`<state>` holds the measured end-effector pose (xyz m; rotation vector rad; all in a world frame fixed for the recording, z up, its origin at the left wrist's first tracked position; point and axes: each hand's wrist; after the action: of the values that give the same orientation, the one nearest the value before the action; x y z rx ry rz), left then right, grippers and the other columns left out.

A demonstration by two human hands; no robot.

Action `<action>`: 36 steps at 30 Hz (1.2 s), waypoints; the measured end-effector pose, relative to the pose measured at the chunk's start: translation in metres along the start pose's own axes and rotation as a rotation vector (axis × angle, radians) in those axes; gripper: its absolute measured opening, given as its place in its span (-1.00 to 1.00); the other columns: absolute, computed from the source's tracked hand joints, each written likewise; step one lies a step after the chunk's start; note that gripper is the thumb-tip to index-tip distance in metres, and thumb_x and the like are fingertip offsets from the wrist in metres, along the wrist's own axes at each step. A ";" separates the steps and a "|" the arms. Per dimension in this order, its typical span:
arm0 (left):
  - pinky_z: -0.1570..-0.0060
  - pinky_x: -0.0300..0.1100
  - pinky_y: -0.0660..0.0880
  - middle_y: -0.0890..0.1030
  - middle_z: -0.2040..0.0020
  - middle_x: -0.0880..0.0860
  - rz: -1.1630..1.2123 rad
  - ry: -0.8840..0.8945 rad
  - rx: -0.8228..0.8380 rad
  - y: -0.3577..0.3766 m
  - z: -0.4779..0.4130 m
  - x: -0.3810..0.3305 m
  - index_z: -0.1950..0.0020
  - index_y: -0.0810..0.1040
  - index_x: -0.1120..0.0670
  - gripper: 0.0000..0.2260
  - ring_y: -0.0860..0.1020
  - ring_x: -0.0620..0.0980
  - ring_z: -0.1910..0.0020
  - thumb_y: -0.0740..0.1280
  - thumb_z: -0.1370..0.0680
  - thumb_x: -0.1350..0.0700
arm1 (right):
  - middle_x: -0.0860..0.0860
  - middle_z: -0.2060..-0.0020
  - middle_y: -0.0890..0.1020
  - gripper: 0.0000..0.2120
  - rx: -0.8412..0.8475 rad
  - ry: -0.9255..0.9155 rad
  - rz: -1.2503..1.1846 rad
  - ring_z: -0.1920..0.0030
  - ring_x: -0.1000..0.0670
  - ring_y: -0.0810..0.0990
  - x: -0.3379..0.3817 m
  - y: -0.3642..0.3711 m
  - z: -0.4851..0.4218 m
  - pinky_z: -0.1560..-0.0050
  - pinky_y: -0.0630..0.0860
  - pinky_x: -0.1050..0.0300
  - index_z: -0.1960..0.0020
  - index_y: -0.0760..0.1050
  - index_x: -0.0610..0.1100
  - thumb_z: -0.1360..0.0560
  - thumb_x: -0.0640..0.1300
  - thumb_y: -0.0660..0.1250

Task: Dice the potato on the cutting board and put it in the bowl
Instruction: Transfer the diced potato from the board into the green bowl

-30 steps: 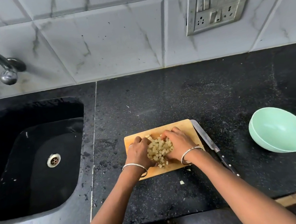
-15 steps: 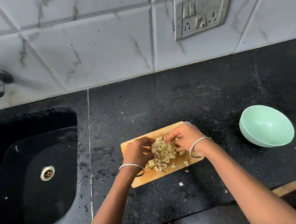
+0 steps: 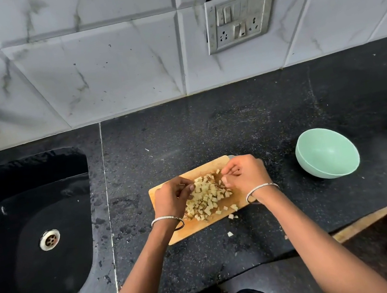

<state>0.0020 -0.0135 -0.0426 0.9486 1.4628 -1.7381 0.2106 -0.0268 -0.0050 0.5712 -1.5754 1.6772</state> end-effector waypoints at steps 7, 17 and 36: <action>0.26 -0.21 0.60 0.68 0.28 -0.03 0.045 0.003 -0.034 -0.003 0.006 0.008 0.15 0.65 0.10 -0.94 0.64 -0.08 0.28 0.51 -0.43 0.20 | -0.07 0.12 0.72 -0.74 0.065 0.166 -0.408 0.01 -0.05 0.69 -0.033 -0.033 0.002 -0.12 0.59 0.01 0.04 0.66 -0.14 -0.40 -0.44 0.41; 0.21 -0.18 0.62 0.67 0.22 -0.01 0.064 0.012 -0.048 -0.005 0.010 0.014 0.06 0.67 0.08 -0.81 0.64 -0.09 0.23 0.41 -0.47 0.36 | 0.10 0.30 0.67 -0.79 -0.044 -0.013 0.023 0.26 0.17 0.65 -0.020 0.017 0.019 0.12 0.61 0.26 0.18 0.62 -0.08 -0.30 -0.32 0.56; 0.18 -0.24 0.56 0.66 0.25 -0.12 -0.044 0.072 -0.128 0.009 0.008 0.019 0.07 0.68 -0.01 -0.91 0.61 -0.18 0.23 0.49 -0.45 0.14 | -0.21 0.12 0.60 -0.83 -0.393 0.385 0.747 0.04 -0.27 0.51 -0.094 -0.097 0.011 0.07 0.49 -0.04 0.12 0.65 -0.24 -0.45 -0.12 0.47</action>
<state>-0.0009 -0.0233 -0.0621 0.9265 1.6322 -1.6343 0.3414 -0.0621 -0.0129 -0.5839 -1.8604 1.7546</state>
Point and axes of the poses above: each hand's wrist, its own z-axis away from the middle knuckle, its own y-axis out of the palm, x = y × z
